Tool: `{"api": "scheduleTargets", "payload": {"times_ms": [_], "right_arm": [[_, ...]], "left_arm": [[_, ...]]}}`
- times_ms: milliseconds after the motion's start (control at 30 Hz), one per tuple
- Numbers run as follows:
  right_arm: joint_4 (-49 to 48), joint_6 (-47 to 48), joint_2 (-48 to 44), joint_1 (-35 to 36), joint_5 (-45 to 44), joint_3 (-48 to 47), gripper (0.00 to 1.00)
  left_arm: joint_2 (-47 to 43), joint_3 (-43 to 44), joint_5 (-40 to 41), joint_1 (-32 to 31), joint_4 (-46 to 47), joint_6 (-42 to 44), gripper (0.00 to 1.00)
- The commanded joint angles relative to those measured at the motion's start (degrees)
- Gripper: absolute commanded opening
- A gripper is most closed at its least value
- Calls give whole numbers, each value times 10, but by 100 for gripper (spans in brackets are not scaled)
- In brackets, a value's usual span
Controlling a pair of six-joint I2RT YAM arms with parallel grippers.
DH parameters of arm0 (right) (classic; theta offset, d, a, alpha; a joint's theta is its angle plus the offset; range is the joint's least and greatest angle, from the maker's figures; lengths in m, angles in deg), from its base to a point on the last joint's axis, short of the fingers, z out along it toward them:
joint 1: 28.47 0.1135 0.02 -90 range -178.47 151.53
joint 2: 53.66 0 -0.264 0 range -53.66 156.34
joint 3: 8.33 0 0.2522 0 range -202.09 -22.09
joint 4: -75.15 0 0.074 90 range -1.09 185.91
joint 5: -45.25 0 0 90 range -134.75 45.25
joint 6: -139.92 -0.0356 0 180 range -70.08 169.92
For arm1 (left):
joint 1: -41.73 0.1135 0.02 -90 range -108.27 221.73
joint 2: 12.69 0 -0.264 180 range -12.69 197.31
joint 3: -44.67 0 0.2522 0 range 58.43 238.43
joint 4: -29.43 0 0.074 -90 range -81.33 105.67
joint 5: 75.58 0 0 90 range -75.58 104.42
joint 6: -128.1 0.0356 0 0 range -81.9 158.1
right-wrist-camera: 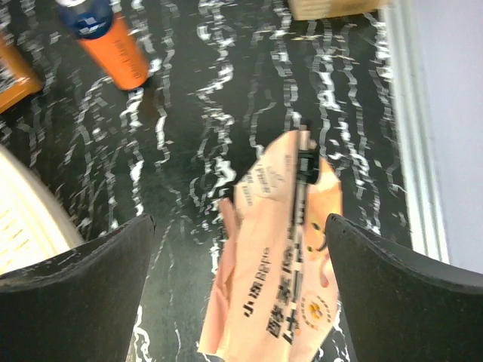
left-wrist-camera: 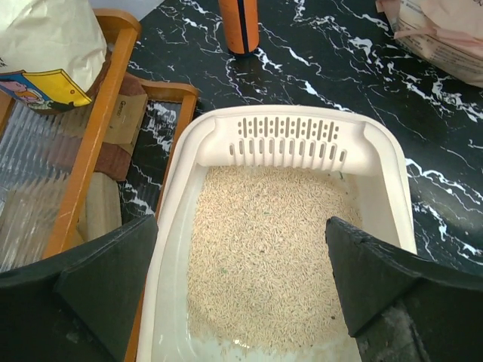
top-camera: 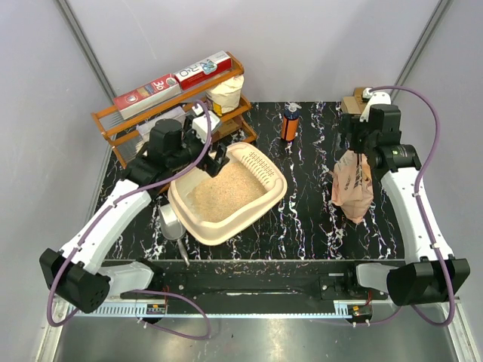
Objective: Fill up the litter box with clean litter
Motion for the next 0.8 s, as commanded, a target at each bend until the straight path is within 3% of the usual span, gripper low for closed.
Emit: {"api": "scheduleTargets", "payload": {"times_ms": [0, 67, 167, 267, 433, 633, 767], "right_arm": [[-45, 66, 9, 3, 163, 3, 100], [-57, 127, 18, 2, 288, 2, 100], [-85, 161, 41, 6, 382, 5, 100], [-86, 157, 87, 19, 388, -9, 100], [-48, 121, 138, 26, 389, -65, 100], [-12, 128, 176, 41, 403, -73, 100], [3, 120, 207, 63, 412, -93, 100]], "left_arm": [[-31, 23, -31, 0, -77, 44, 99], [-27, 57, -25, 0, -130, 115, 99], [-43, 63, 8, 0, -196, 185, 99], [-75, 45, 51, 3, -224, 198, 99], [-78, 63, 101, 75, -308, 68, 99], [-92, -12, 16, 247, -319, -153, 97], [-114, -69, -86, 286, -304, -236, 93]]}}
